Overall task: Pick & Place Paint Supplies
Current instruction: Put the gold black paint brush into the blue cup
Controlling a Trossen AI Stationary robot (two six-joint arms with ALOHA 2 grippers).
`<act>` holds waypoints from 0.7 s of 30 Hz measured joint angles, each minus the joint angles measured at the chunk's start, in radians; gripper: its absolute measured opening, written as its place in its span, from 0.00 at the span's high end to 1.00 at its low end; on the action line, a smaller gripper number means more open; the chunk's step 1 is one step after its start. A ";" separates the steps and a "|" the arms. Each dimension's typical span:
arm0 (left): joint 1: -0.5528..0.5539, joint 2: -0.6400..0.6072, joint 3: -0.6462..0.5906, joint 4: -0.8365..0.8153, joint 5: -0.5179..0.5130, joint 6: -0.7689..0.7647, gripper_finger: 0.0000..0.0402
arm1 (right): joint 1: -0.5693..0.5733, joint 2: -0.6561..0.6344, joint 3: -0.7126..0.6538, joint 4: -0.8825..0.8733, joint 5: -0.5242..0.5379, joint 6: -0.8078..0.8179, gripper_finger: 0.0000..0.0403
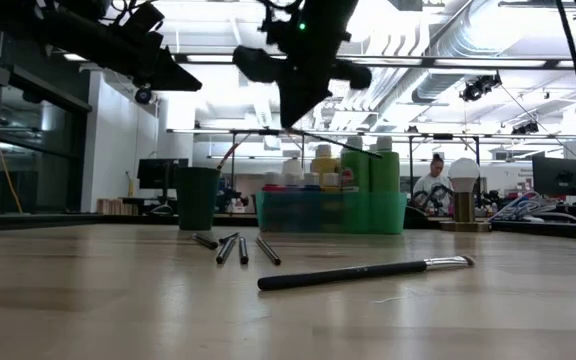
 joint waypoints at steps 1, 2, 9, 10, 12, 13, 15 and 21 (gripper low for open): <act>0.000 0.000 0.000 0.000 0.000 0.000 0.60 | 0.003 -0.008 0.000 -0.006 0.021 -0.007 0.99; 0.000 0.000 0.000 -0.001 0.001 0.000 0.60 | 0.006 -0.019 0.000 -0.017 0.033 -0.012 0.99; 0.000 -0.008 0.000 0.004 -0.001 -0.008 0.60 | 0.024 -0.076 0.000 -0.021 0.144 -0.055 0.99; 0.000 -0.008 0.000 0.000 -0.001 -0.015 0.60 | 0.027 -0.086 0.000 -0.018 0.157 -0.067 0.99; 0.000 -0.016 0.000 0.000 0.009 -0.026 0.60 | 0.034 -0.107 0.000 -0.003 0.178 -0.100 0.99; 0.000 -0.018 0.001 0.008 0.022 -0.030 0.60 | 0.037 -0.118 0.000 0.013 0.187 -0.119 0.99; 0.000 -0.025 0.005 0.006 0.058 -0.041 0.60 | 0.046 -0.137 0.000 0.042 0.208 -0.159 0.99; 0.000 -0.023 0.011 0.052 0.268 -0.063 0.60 | 0.072 -0.152 0.000 0.240 0.276 -0.368 0.99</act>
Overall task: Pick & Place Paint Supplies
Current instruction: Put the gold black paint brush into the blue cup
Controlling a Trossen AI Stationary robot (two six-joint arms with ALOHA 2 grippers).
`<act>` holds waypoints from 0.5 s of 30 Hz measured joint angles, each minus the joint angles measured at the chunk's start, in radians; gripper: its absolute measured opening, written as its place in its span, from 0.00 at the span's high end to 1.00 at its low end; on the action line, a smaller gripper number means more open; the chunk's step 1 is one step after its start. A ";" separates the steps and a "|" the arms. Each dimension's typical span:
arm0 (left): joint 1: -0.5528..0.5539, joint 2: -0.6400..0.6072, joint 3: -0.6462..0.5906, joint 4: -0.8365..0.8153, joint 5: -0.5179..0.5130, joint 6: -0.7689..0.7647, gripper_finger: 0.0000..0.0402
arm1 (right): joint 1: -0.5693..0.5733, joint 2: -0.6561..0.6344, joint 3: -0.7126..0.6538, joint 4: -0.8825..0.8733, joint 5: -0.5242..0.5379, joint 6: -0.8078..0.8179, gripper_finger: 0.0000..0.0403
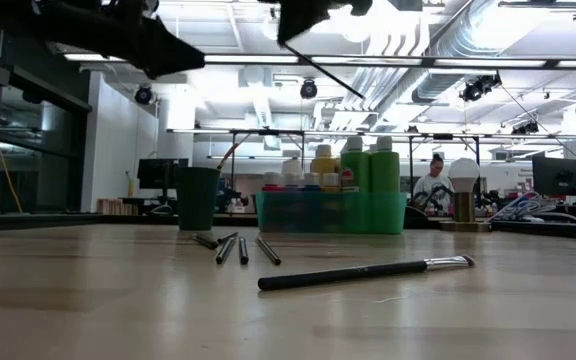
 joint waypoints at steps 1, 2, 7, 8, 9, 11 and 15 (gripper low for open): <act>0.000 0.008 0.000 0.009 0.032 0.001 0.60 | 0.000 0.000 0.000 0.039 0.000 -0.041 0.99; 0.000 0.016 0.001 0.013 0.059 0.003 0.60 | 0.000 0.000 0.000 0.069 -0.003 -0.076 0.99; 0.000 0.082 0.001 0.044 0.097 0.009 0.60 | -0.011 0.000 0.000 0.103 0.004 -0.151 0.99; 0.000 0.102 0.000 0.058 0.097 0.012 0.60 | -0.016 0.000 0.000 0.099 0.007 -0.153 0.99; 0.000 0.126 0.000 0.079 0.097 0.015 0.60 | -0.022 0.000 0.000 0.095 0.013 -0.155 0.99; 0.000 0.178 0.001 0.129 0.099 0.015 0.60 | -0.036 0.000 0.000 0.080 0.028 -0.154 0.99; 0.000 0.278 0.000 0.249 0.137 0.015 0.60 | -0.063 -0.002 -0.055 0.124 0.032 -0.146 0.99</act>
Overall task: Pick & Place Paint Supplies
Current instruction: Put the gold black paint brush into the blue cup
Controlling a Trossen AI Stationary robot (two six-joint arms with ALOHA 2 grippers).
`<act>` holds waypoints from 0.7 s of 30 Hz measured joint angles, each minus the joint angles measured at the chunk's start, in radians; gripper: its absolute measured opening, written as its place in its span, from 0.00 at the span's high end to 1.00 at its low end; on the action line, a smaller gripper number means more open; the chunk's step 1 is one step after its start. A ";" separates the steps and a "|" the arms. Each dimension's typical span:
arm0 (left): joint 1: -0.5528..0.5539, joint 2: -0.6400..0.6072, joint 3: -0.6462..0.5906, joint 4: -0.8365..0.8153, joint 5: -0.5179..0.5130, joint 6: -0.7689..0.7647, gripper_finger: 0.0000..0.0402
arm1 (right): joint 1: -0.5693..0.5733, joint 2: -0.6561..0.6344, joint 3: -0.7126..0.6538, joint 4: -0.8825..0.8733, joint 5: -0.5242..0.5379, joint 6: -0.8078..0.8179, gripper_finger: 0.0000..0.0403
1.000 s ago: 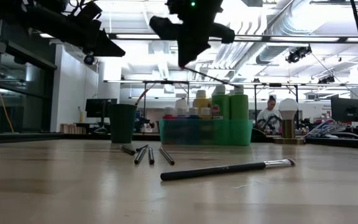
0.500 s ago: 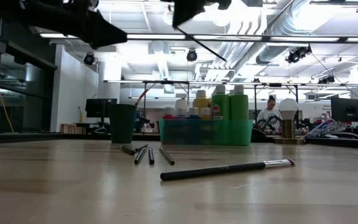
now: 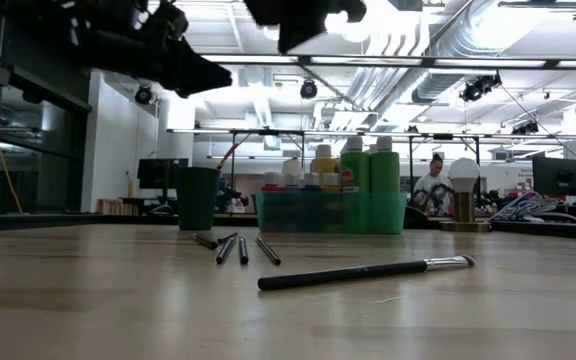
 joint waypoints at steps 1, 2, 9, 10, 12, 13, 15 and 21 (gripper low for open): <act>0.000 0.020 0.000 0.021 0.015 0.000 0.60 | -0.006 0.000 -0.023 0.024 -0.002 -0.005 0.99; 0.000 0.037 0.000 0.039 0.021 0.000 0.60 | -0.010 -0.007 -0.051 0.046 -0.008 -0.007 0.99; 0.000 0.069 0.000 0.084 0.053 -0.001 0.60 | -0.040 -0.141 -0.343 0.496 -0.127 -0.126 0.99; 0.000 0.069 0.000 0.086 0.065 -0.001 0.60 | -0.044 -0.165 -0.399 0.588 -0.155 -0.165 0.99; 0.000 0.069 0.000 0.094 0.077 -0.004 0.60 | -0.055 -0.225 -0.516 0.819 -0.253 -0.225 0.99; 0.000 0.069 0.000 0.097 0.087 -0.005 0.60 | -0.062 -0.249 -0.575 0.931 -0.295 -0.251 0.99; 0.000 0.069 0.000 0.110 0.117 -0.008 0.60 | -0.077 -0.279 -0.682 1.171 -0.414 -0.295 0.99; -0.001 0.104 0.000 0.233 0.227 -0.072 0.60 | -0.111 -0.268 -0.876 1.546 -0.652 -0.317 0.99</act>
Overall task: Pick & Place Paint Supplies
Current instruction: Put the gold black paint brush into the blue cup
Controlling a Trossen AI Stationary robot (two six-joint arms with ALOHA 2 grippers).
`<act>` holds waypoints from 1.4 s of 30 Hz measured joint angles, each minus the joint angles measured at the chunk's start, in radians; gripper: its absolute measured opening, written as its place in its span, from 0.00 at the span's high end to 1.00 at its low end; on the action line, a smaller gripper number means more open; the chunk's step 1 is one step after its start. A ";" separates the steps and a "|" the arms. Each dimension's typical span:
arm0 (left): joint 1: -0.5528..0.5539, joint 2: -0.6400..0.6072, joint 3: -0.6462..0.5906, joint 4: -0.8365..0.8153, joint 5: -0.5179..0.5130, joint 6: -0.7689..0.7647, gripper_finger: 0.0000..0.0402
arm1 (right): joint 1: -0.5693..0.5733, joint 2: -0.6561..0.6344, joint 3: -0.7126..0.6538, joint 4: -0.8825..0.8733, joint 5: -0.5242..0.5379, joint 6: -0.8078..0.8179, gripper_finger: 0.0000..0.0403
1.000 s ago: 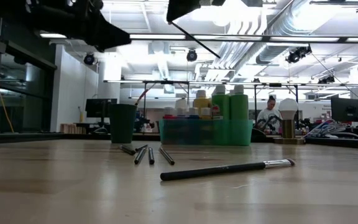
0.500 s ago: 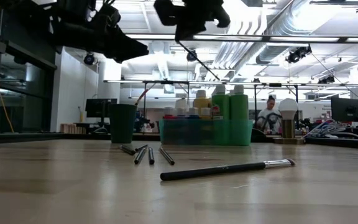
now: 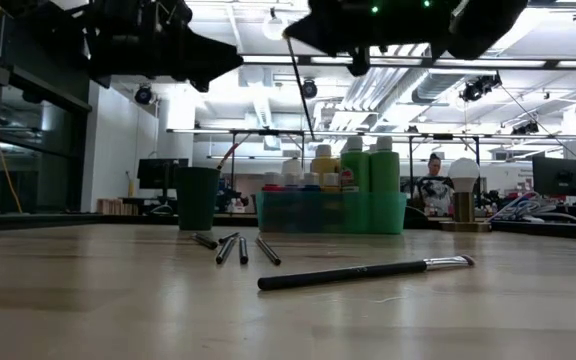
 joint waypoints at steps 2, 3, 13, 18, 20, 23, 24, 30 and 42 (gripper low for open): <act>0.000 0.019 0.000 0.031 0.000 -0.012 0.60 | -0.003 0.005 -0.018 0.070 -0.051 0.004 0.99; -0.003 0.034 0.000 0.047 -0.001 -0.016 0.60 | -0.001 0.006 -0.020 0.081 -0.071 0.001 0.99; -0.084 0.185 0.058 0.203 0.014 -0.068 0.60 | 0.000 0.008 -0.018 0.108 -0.121 -0.001 0.99; -0.137 0.279 0.137 0.196 0.003 -0.060 0.60 | 0.001 0.008 -0.018 0.107 -0.145 0.001 0.99; -0.147 0.309 0.165 0.202 -0.022 -0.060 0.60 | 0.002 0.008 -0.018 0.108 -0.144 0.002 0.99; -0.150 0.338 0.182 0.197 -0.066 -0.064 0.60 | 0.007 0.008 -0.018 0.106 -0.144 -0.001 0.99; -0.150 0.347 0.184 0.197 -0.079 -0.064 0.60 | 0.008 0.008 -0.018 0.105 -0.144 -0.001 0.99; -0.149 0.357 0.188 0.201 -0.084 -0.064 0.60 | 0.007 0.008 -0.018 0.082 -0.142 -0.001 0.99; -0.149 0.358 0.188 0.170 -0.121 -0.034 0.61 | 0.026 0.008 -0.018 0.069 -0.091 -0.004 0.99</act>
